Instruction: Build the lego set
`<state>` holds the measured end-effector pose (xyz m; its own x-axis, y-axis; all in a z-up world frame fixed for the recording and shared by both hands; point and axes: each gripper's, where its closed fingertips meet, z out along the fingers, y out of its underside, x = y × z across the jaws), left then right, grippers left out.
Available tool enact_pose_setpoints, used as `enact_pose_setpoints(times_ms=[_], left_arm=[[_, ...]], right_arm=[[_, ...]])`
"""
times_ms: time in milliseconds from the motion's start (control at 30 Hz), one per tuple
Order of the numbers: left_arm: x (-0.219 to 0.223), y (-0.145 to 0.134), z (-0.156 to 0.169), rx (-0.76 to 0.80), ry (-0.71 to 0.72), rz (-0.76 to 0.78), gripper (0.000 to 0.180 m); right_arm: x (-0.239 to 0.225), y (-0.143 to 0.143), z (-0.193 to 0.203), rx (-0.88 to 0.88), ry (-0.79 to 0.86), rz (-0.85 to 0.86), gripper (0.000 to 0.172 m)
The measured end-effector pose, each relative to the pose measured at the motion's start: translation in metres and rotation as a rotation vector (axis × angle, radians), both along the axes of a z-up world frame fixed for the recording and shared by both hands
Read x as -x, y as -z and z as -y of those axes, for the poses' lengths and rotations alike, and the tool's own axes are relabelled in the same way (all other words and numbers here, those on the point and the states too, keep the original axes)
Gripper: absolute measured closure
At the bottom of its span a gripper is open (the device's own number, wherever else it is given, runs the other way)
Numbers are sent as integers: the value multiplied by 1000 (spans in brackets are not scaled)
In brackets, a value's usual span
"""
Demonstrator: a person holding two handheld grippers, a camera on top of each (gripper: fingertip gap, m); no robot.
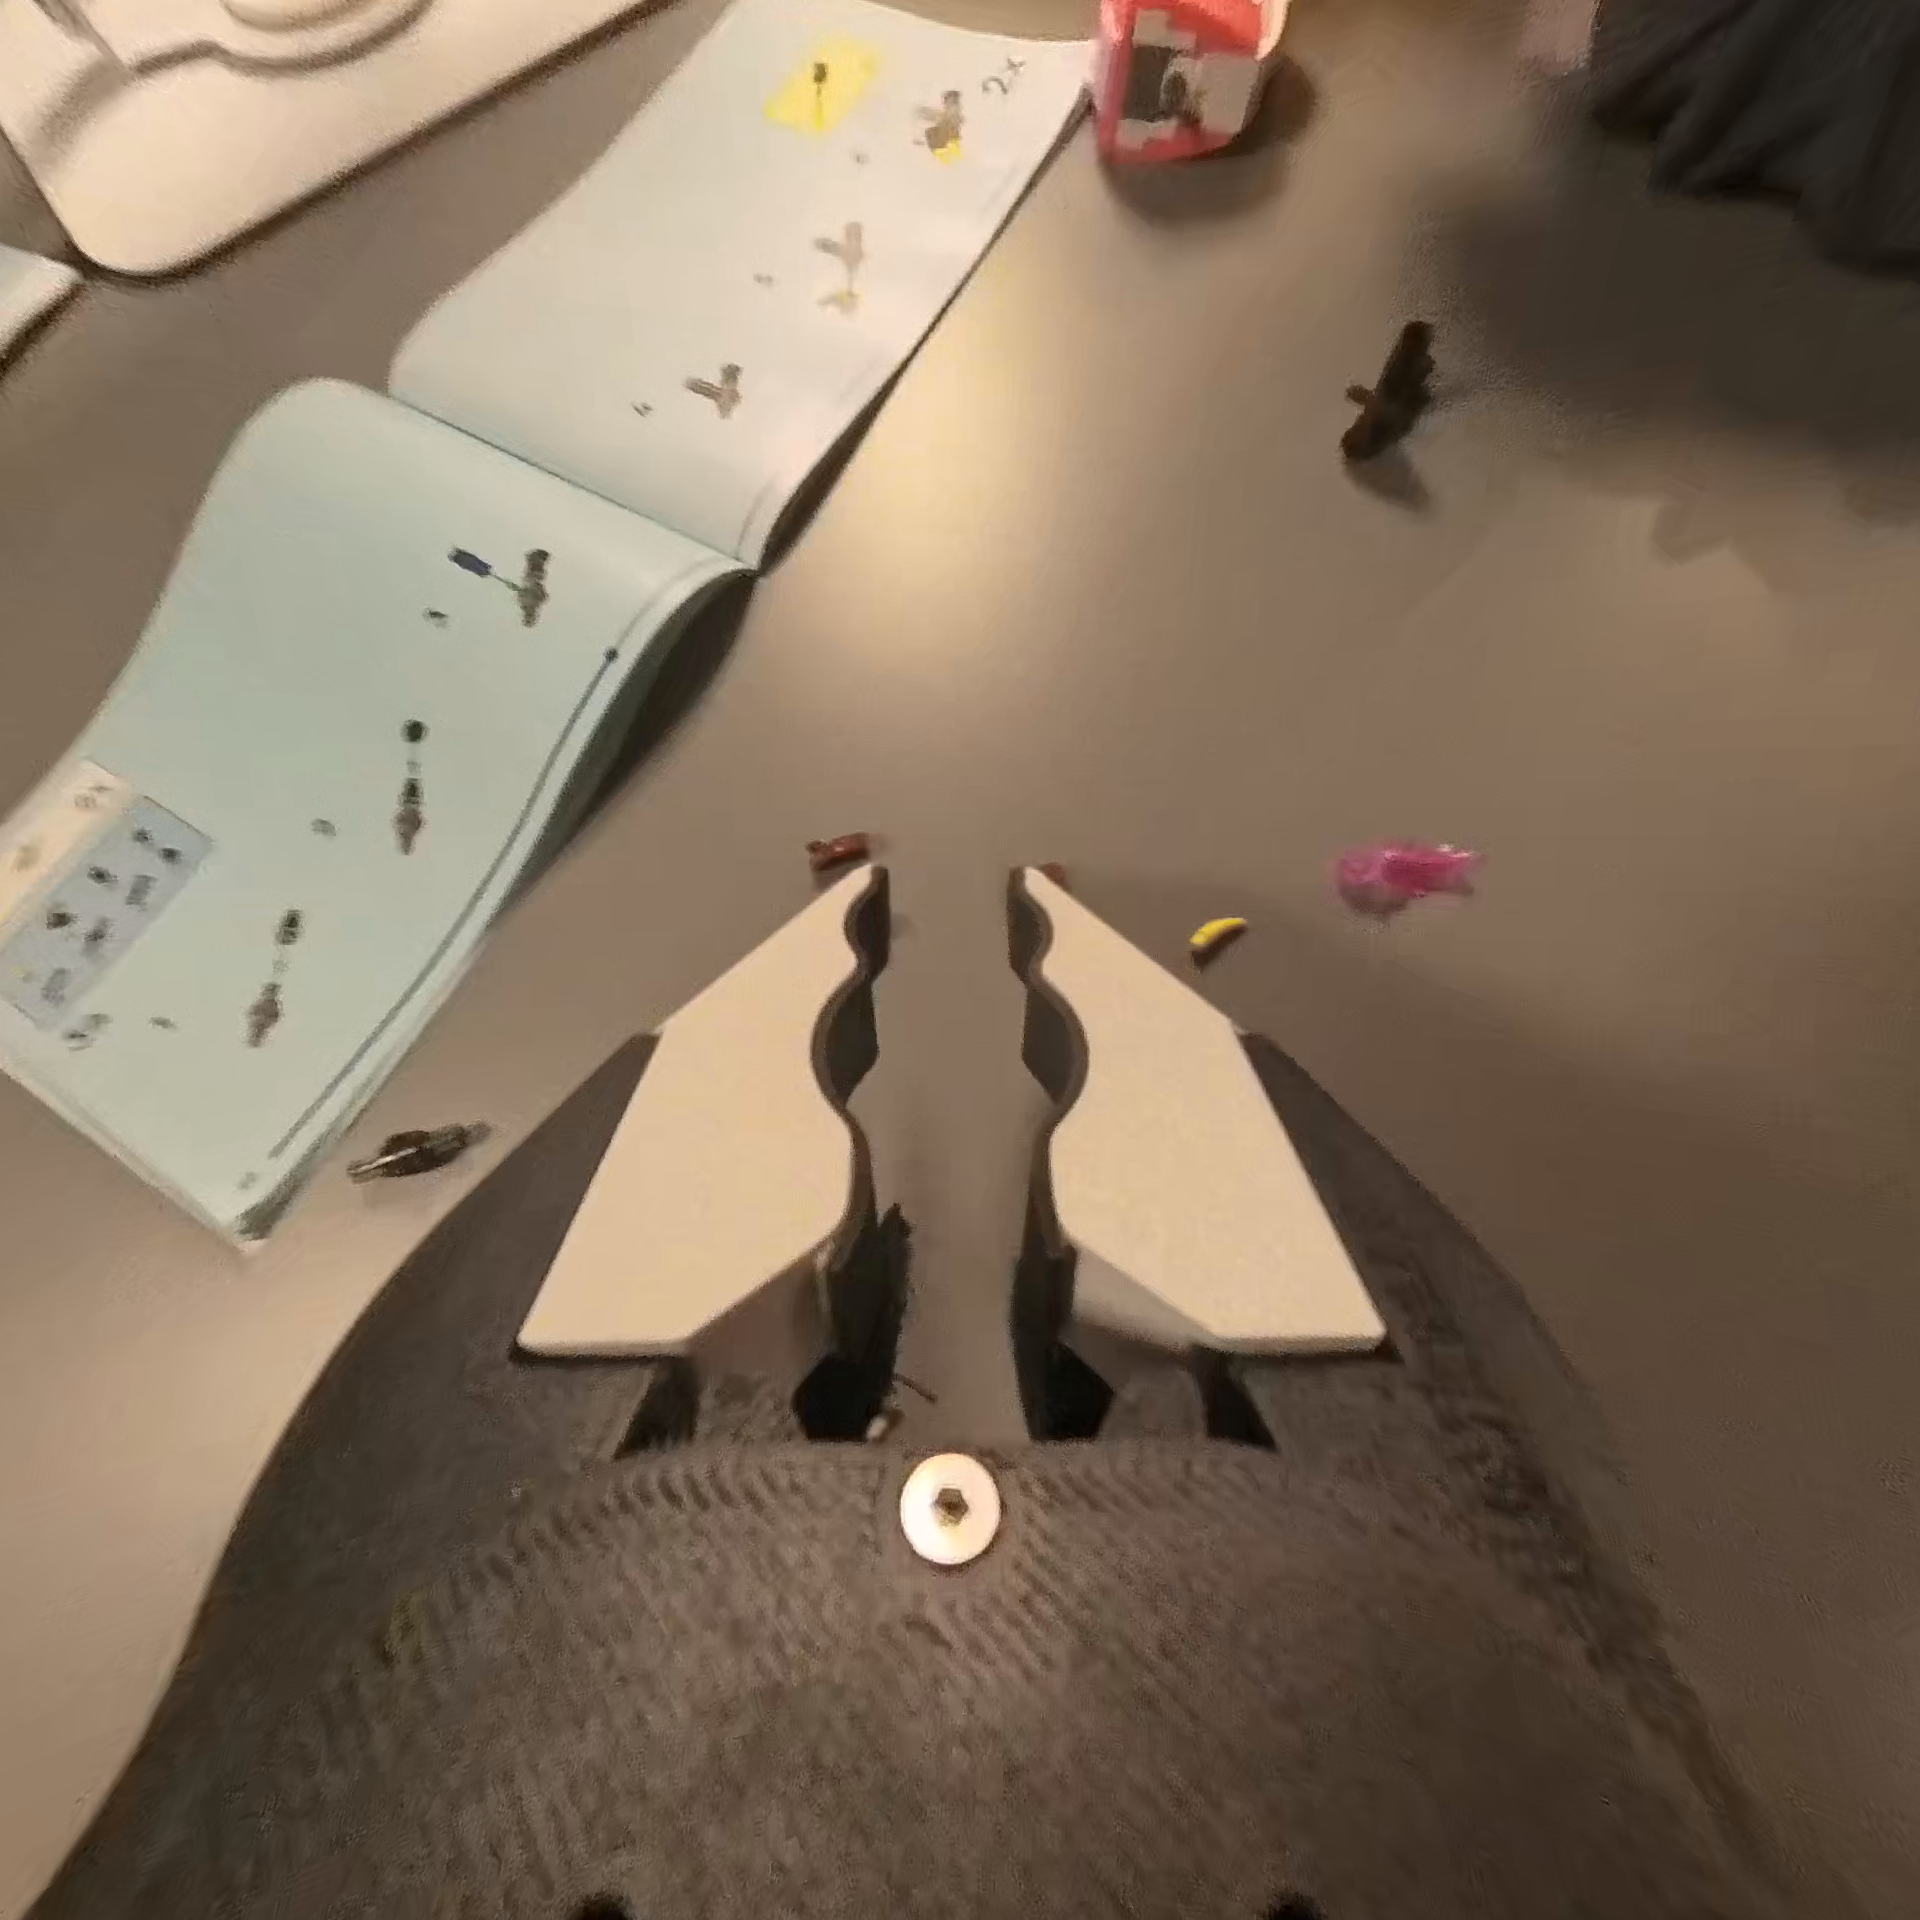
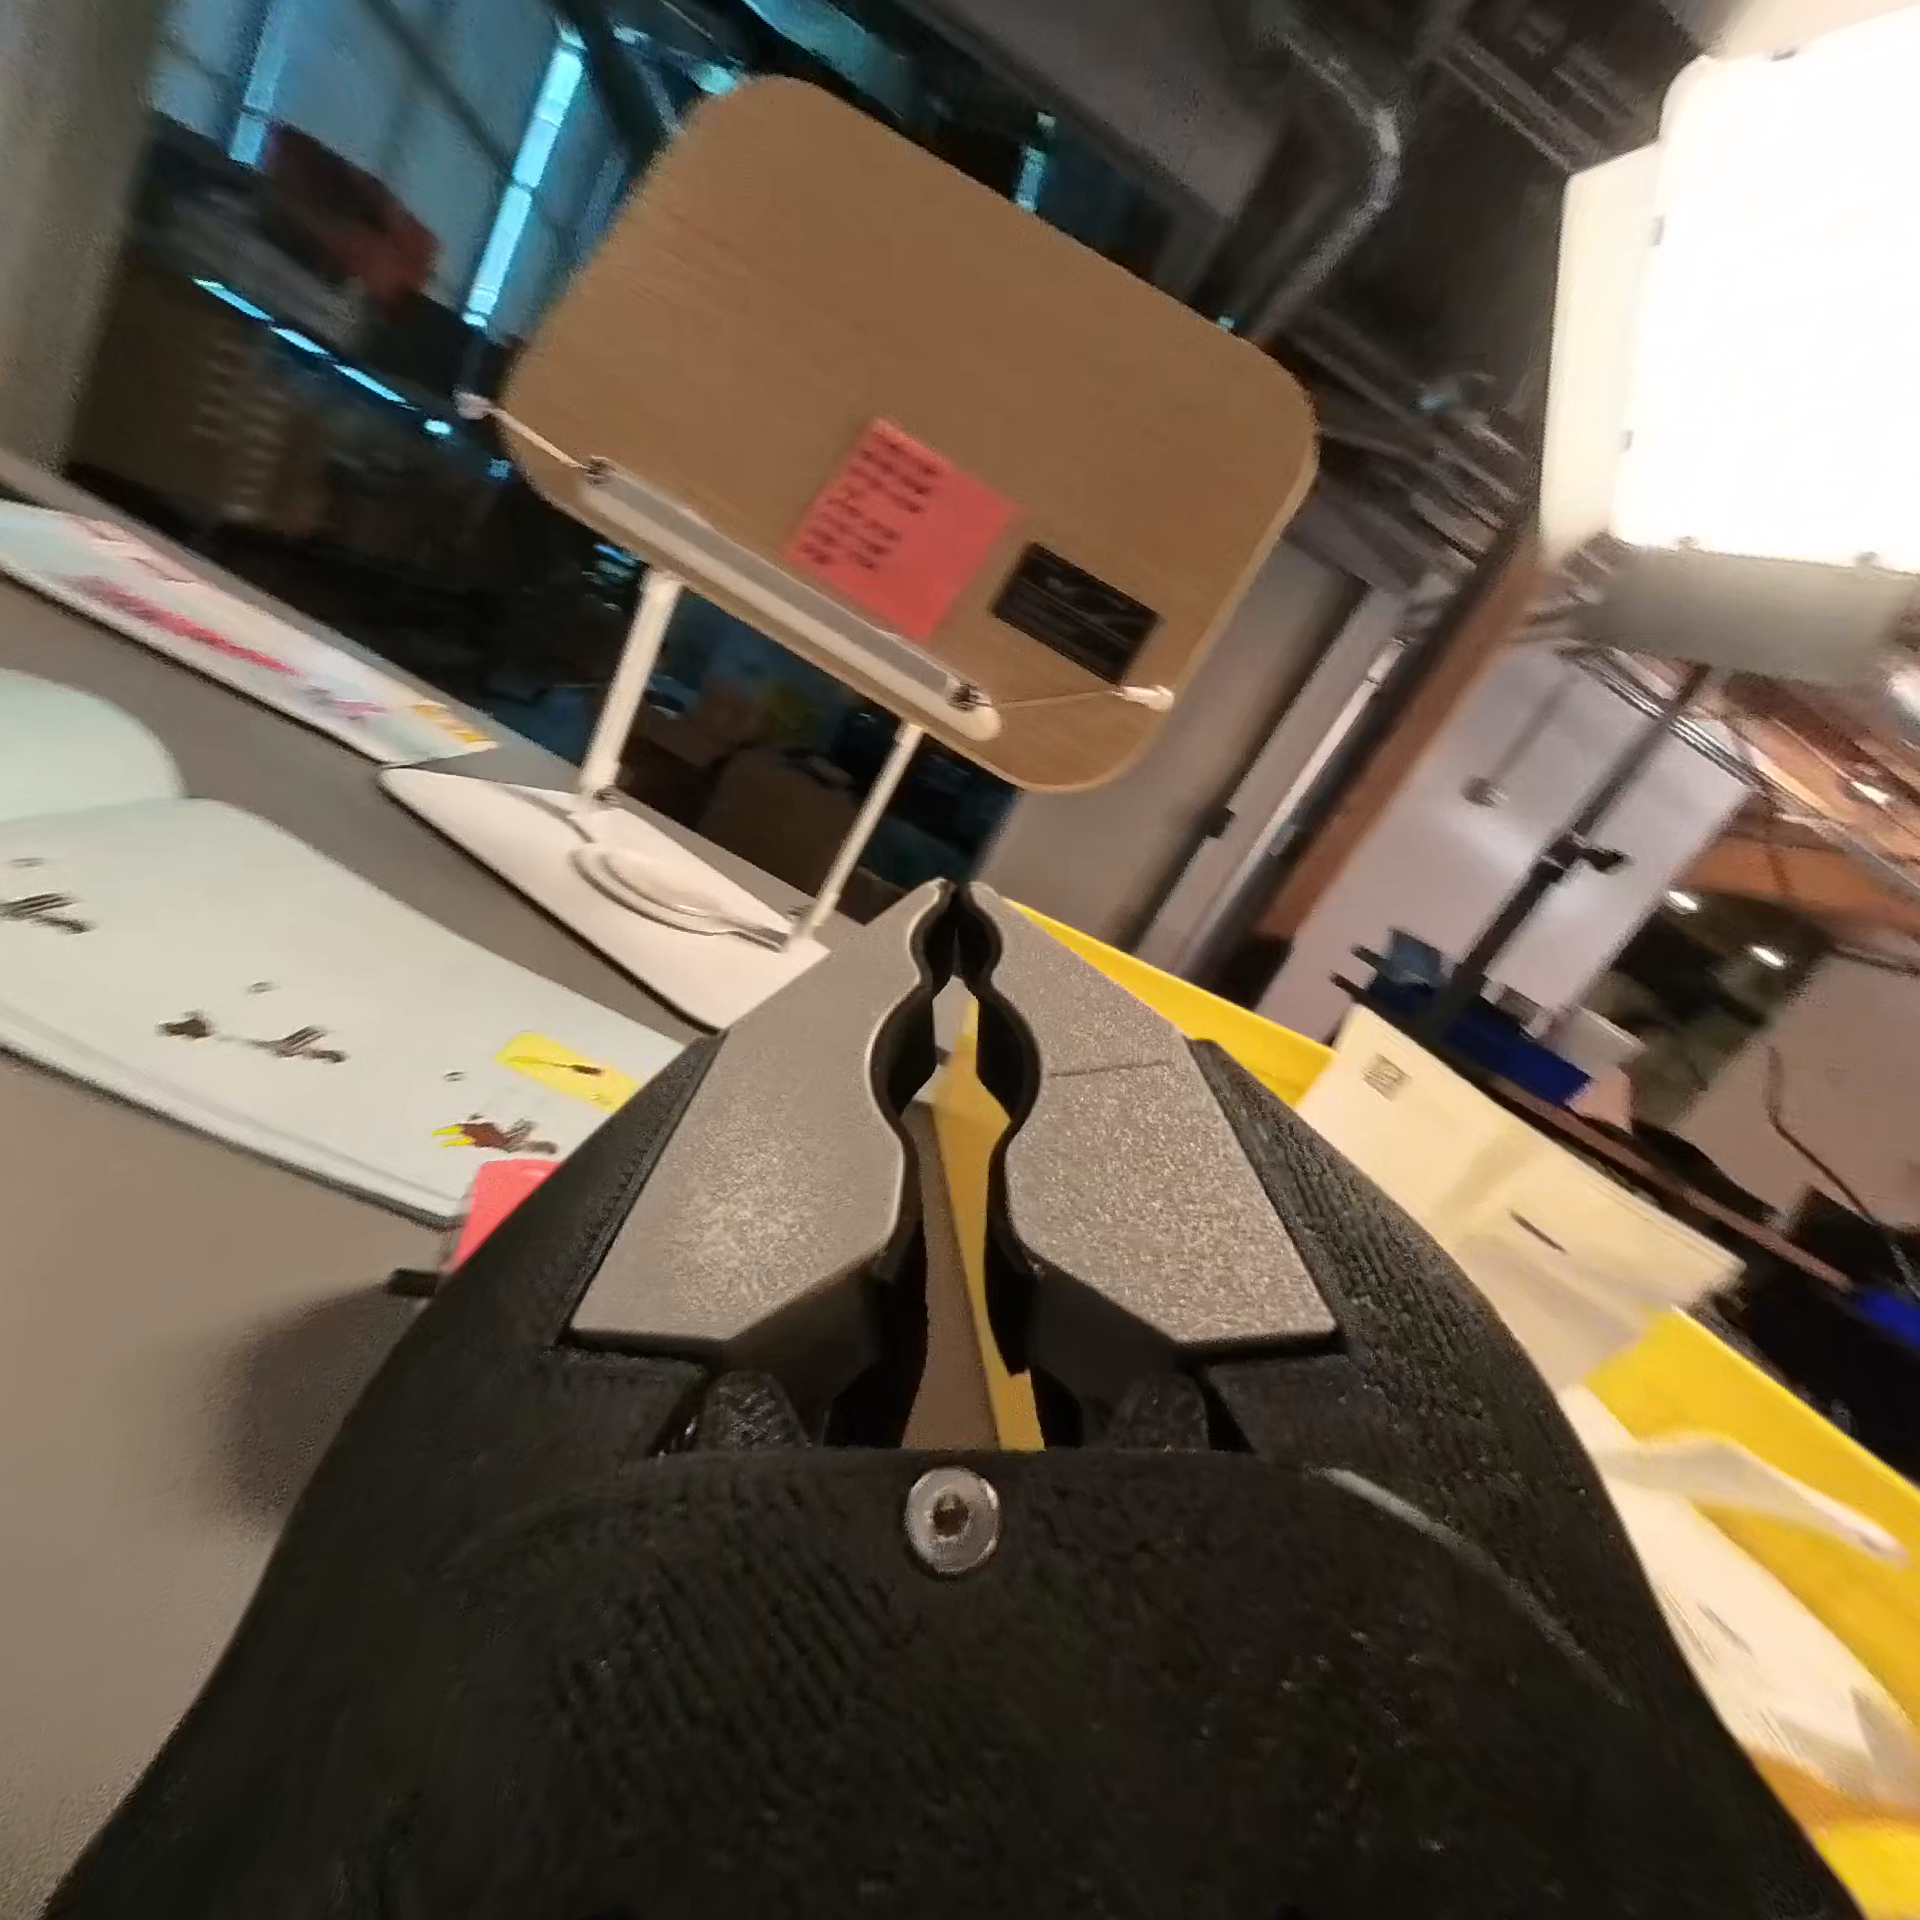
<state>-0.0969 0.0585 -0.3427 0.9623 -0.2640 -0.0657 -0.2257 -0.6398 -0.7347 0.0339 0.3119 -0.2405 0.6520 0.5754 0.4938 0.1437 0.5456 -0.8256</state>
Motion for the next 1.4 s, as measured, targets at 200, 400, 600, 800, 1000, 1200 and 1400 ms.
enact_pose_setpoints(times_ms=[200,400,600,800,1000,1200,1400], left_arm=[[-22,5,2,49,63,138,156],[-25,25,-1,119,56,102,150],[-22,27,3,144,62,128,166],[-16,14,-7,35,55,-8,176],[-16,-32,-20,-236,12,51,176],[-23,-59,-23,-404,21,178,176],[-26,-53,-27,-399,29,188,176]], right_arm=[[-1,-4,15,30,-6,-52,172],[17,2,31,14,-130,13,172],[23,2,36,15,-164,21,172],[31,-2,52,-63,-182,68,172],[37,-2,67,-147,-191,124,172],[40,-5,79,-180,-217,145,172],[35,-6,67,-134,-173,111,172]])
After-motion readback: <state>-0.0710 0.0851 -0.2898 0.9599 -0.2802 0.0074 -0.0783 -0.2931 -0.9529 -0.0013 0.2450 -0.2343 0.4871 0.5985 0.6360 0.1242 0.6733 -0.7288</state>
